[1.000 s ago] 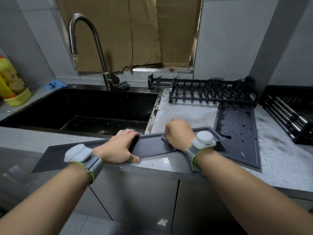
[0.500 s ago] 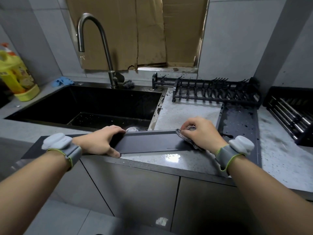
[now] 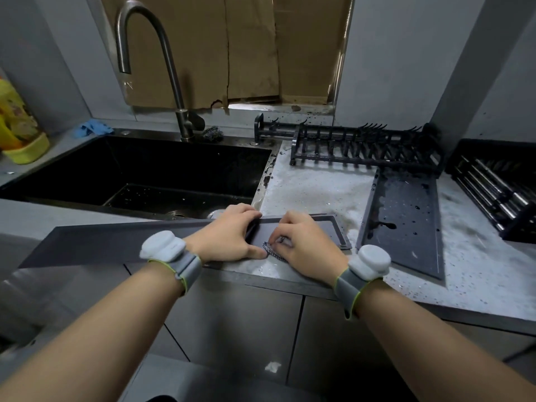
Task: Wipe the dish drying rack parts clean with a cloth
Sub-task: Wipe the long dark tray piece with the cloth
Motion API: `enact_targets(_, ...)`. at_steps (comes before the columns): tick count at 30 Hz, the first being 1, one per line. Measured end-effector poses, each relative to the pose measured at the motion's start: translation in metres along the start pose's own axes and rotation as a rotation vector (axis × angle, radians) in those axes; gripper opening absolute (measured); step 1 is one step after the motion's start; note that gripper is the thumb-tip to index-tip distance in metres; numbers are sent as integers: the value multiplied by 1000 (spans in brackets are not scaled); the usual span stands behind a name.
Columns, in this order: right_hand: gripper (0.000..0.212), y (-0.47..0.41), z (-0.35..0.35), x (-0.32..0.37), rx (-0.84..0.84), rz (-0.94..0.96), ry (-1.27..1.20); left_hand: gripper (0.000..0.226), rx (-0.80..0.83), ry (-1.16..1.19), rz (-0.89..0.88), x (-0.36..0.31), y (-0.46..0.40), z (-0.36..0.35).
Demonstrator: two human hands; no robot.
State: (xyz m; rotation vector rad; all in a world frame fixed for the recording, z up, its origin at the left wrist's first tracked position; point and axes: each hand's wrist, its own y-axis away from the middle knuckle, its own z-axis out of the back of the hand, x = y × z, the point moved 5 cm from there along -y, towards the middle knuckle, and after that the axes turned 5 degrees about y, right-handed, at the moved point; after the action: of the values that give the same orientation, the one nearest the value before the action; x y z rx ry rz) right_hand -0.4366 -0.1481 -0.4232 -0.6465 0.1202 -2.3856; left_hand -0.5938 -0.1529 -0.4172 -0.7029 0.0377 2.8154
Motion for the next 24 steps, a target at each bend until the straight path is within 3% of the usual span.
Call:
enact_targets(7,4,4,-2,-4,-7,91,74,93,51,-28,29,3,-5,-3)
enact_targets(16,15,17,37,-45,108,15,275,88,76,-68,58,-2,-7,-2)
enact_targets(20,9,24,17,-29,-48,-9,141,90,79,-70,63,-2,-7,-2)
enact_targets(24,10,30,28,-47,-45,-106,8,88,77,-71,61,-2,-7,-2)
